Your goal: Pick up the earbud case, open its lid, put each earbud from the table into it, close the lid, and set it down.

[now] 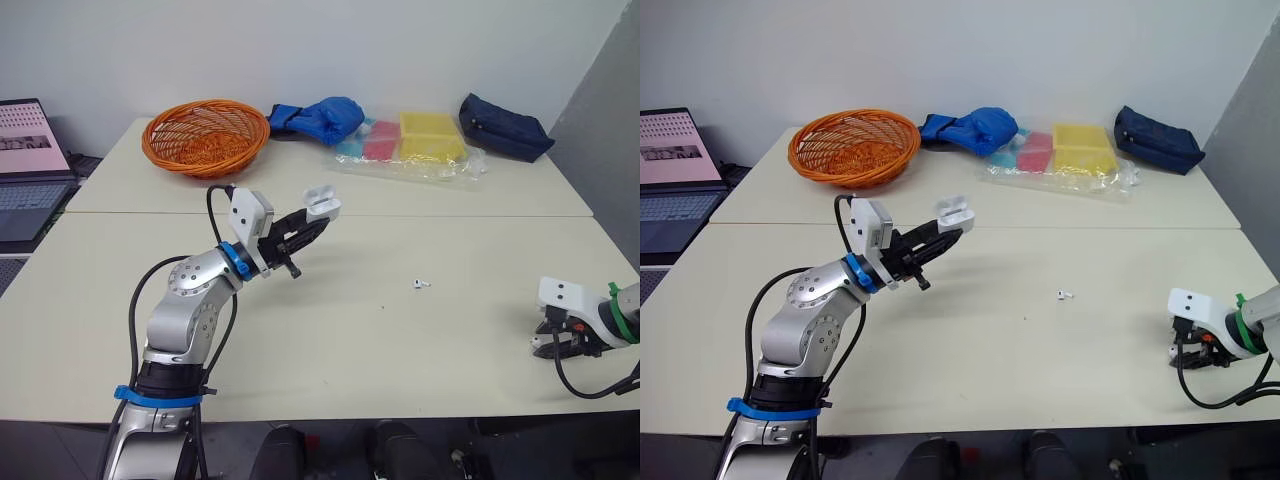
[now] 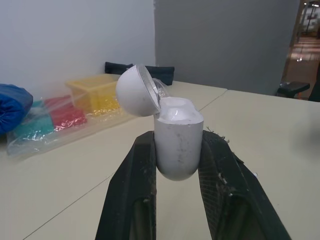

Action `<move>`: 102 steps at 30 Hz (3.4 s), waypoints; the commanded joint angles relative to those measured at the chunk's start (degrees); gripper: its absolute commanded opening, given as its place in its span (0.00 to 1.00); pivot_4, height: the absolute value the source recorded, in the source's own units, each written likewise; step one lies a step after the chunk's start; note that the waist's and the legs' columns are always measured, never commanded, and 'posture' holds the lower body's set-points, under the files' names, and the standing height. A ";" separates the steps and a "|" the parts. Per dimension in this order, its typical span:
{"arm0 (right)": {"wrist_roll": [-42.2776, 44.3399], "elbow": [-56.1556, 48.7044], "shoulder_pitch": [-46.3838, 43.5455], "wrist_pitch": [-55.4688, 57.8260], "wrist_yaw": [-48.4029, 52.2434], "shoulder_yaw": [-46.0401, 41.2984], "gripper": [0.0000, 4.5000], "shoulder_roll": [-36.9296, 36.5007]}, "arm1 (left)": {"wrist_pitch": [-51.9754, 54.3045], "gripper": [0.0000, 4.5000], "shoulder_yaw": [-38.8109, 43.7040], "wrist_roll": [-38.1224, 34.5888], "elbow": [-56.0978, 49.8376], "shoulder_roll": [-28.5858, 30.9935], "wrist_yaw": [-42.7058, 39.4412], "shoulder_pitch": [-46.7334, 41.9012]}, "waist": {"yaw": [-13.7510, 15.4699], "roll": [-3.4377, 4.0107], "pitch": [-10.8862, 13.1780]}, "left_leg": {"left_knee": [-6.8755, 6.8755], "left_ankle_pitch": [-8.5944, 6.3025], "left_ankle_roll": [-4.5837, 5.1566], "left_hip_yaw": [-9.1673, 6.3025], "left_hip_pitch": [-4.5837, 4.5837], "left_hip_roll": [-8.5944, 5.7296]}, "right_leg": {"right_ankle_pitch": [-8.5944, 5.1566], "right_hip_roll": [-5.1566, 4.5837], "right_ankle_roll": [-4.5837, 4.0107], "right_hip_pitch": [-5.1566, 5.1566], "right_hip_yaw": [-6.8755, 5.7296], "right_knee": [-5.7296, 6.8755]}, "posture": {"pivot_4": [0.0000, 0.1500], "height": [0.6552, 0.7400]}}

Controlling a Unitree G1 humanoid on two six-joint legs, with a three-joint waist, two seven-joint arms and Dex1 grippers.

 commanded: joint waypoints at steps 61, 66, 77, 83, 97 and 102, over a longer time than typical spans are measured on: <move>34.61 -35.45 -29.82 33.62 -54.33 -26.42 0.10 68.03 | -6.57 0.17 -1.28 0.58 3.84 -9.68 4.31 -4.79 | 0.92 0.13 0.09 | 0.10 -0.05 -0.09 -0.35 -0.87 0.09 | 0.42 0.23 0.10 -0.62 -0.09 0.00 | 1.00 1.00; 32.92 -33.43 -26.96 26.83 -56.50 -21.00 0.10 67.86 | -7.13 0.17 -1.78 0.65 4.82 -10.34 4.50 -6.61 | 0.47 0.14 0.09 | 0.12 -0.04 -0.07 -0.31 -0.78 0.08 | 0.32 0.25 0.34 -0.57 -0.09 0.01 | 1.00 1.00; 33.99 -31.10 -24.01 22.88 -58.96 -16.68 0.10 66.16 | -8.79 0.17 -2.26 1.29 6.36 -9.94 3.13 -8.00 | -0.22 0.14 0.09 | 0.08 -0.04 -0.07 -0.36 -0.78 0.14 | 0.32 0.34 0.33 -0.57 -0.10 0.02 | 1.00 1.00; 33.34 -29.52 -23.61 20.59 -59.10 -14.55 0.10 65.96 | -8.99 0.17 -2.37 1.36 5.35 -9.92 3.06 -7.30 | -0.25 0.14 0.09 | 0.07 -0.04 -0.07 -0.36 -0.78 0.15 | 0.32 0.34 0.33 -0.57 -0.10 0.00 | 1.00 1.00; 31.63 -25.70 -23.51 16.87 -59.81 -11.38 0.10 63.66 | -9.09 0.17 -2.22 1.63 4.71 -9.84 2.68 -7.19 | -0.26 0.14 0.09 | 0.07 -0.04 -0.07 -0.36 -0.78 0.15 | 0.31 0.34 0.33 -0.58 -0.10 -0.01 | 1.00 1.00; 31.29 -25.64 -22.65 16.20 -59.80 -10.42 0.10 62.96 | -8.91 0.17 -2.06 1.22 4.42 -9.98 2.66 -7.62 | -0.25 0.14 0.09 | 0.07 -0.04 -0.07 -0.35 -0.78 0.15 | 0.31 0.34 0.34 -0.58 -0.10 -0.01 | 1.00 1.00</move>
